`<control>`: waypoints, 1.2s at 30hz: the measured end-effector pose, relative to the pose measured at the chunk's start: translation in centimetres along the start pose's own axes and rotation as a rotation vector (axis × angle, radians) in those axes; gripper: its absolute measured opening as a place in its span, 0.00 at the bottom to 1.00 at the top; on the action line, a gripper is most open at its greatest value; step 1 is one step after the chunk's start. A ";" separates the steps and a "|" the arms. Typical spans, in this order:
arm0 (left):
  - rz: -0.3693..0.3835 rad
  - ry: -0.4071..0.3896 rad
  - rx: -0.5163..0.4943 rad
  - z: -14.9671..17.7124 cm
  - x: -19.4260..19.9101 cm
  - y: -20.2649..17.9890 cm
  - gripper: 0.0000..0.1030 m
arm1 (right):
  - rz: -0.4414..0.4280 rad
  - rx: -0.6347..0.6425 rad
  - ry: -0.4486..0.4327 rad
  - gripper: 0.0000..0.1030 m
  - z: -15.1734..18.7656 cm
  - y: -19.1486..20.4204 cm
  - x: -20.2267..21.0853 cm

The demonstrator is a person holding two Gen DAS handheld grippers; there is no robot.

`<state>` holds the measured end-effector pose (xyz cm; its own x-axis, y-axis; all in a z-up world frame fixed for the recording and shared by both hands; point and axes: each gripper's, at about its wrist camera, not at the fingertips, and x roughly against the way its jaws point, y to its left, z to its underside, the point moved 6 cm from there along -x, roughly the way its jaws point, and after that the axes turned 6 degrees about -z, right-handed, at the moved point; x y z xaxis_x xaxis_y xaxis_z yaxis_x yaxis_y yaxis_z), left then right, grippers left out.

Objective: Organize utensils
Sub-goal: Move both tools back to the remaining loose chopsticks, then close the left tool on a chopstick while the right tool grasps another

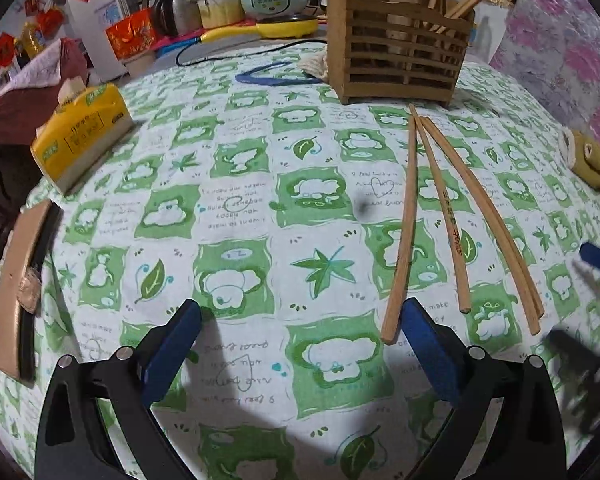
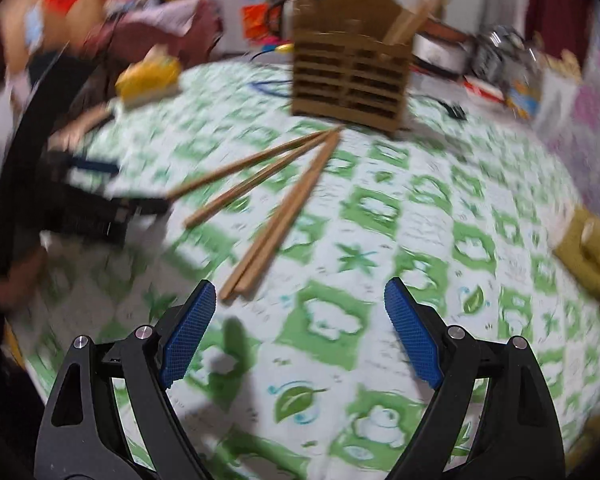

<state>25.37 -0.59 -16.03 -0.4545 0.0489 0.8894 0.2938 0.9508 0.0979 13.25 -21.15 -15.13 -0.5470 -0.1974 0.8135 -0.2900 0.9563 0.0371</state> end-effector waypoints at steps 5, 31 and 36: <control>-0.009 -0.005 -0.006 0.0 0.1 -0.1 0.96 | 0.073 0.054 0.046 0.80 0.2 0.8 -0.8; -0.092 -0.113 -0.075 0.1 2.1 -1.1 0.95 | -0.048 -0.367 -0.062 0.46 0.8 -6.9 1.0; -0.099 -0.156 -0.131 0.2 2.8 -2.2 0.80 | -0.051 -0.363 -0.058 0.46 0.8 -6.7 1.0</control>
<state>23.25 -2.48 -13.82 -0.6083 0.0141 0.7936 0.3433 0.9061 0.2471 14.00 -27.95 -15.07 -0.5853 -0.2486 0.7718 -0.0258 0.9571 0.2887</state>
